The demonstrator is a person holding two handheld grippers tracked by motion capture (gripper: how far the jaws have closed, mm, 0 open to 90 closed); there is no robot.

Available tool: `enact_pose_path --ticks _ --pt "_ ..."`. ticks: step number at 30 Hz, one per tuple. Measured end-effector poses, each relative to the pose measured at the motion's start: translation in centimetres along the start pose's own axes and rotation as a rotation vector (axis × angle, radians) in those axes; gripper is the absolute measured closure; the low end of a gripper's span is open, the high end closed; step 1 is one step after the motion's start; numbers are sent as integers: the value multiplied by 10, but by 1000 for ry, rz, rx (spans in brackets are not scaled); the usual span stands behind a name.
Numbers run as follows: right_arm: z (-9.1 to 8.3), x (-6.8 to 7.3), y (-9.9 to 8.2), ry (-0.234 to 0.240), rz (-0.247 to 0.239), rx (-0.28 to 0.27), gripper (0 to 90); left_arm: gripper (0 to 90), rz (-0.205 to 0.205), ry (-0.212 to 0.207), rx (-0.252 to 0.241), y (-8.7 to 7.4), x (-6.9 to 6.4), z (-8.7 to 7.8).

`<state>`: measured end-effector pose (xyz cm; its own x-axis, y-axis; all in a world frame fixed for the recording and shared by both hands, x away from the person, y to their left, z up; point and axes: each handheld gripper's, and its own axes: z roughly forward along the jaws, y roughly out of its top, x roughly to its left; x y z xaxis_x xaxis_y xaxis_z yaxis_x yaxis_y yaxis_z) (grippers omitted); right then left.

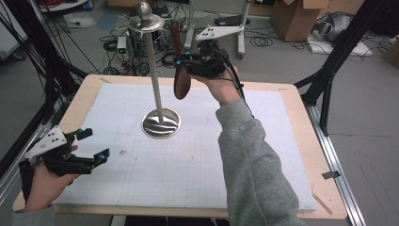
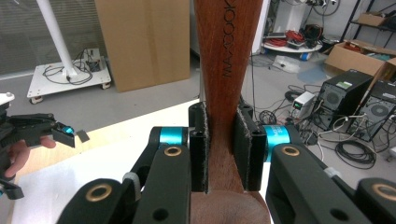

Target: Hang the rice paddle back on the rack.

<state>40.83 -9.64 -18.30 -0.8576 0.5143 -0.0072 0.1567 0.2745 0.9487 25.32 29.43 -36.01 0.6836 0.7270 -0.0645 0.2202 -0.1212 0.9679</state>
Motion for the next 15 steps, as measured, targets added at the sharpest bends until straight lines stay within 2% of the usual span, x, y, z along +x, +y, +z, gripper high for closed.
enact_pose_path --ticks 5,15 --pt "2 -1 0 -10 20 -12 775 18 -1 -1 5 -1 0 0" --pt "6 0 0 -19 22 -11 775 18 2 1 10 -1 -1 1"
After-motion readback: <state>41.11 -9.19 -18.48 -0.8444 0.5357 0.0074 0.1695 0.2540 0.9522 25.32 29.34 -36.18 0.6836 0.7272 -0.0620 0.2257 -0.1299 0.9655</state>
